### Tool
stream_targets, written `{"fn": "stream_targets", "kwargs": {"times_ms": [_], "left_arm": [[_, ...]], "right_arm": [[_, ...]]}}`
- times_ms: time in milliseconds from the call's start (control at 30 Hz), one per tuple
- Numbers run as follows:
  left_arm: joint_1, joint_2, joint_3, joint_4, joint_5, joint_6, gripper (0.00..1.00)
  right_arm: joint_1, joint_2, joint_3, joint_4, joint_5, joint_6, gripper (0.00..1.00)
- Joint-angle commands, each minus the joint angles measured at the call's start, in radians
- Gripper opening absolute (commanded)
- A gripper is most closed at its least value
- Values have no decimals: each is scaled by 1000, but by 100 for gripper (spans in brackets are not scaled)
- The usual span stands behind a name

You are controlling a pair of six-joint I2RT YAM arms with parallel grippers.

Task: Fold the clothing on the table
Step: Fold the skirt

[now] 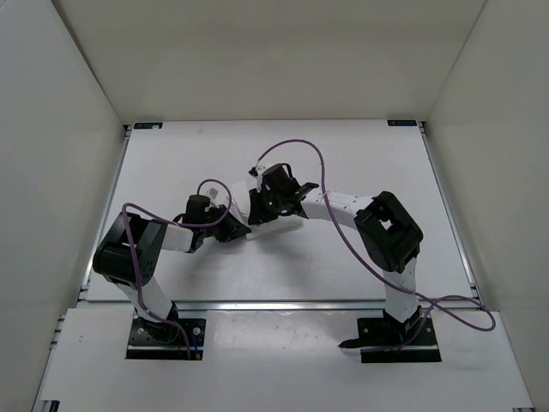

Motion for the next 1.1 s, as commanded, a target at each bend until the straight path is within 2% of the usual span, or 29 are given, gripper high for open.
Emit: {"fn": "stream_targets", "kwargs": {"times_ms": [0, 33, 100, 167, 267, 367, 467, 533, 567, 633, 733, 867, 933, 1067], "left_arm": [[20, -12, -31, -14, 46, 17, 27], [28, -25, -31, -13, 51, 16, 32], [37, -58, -43, -22, 51, 5, 53], [59, -124, -51, -74, 52, 6, 61], [73, -240, -90, -169, 33, 22, 67], [99, -365, -146, -229, 36, 40, 68], [128, -490, -158, -325, 60, 86, 69], [137, -567, -143, -437, 68, 124, 75], [140, -619, -123, -468, 65, 153, 79], [145, -684, -66, -575, 69, 201, 99], [136, -756, 38, -713, 74, 302, 99], [94, -735, 217, -953, -87, 483, 99], [91, -707, 311, -1100, -158, 569, 99], [132, -704, 333, -1188, -224, 635, 99]], "right_arm": [[5, -25, 37, 2, -28, -5, 14], [5, -56, 33, 5, -17, -13, 23], [8, -106, -2, 20, 3, -13, 36], [11, -160, -19, 14, 35, -5, 44], [-9, -251, -16, -32, 47, 3, 57], [-40, -407, -79, -35, 44, 21, 64], [-96, -548, -183, -29, 20, 41, 65], [-155, -628, -257, -79, 20, 32, 66], [-178, -683, -272, -93, 24, 29, 66], [-266, -758, -338, -167, 20, 7, 67], [-383, -876, -403, -246, 32, -54, 68], [-569, -1001, -528, -273, 32, -134, 69], [-622, -1027, -578, -267, 4, -154, 69], [-661, -1021, -613, -247, -14, -165, 69]]}}
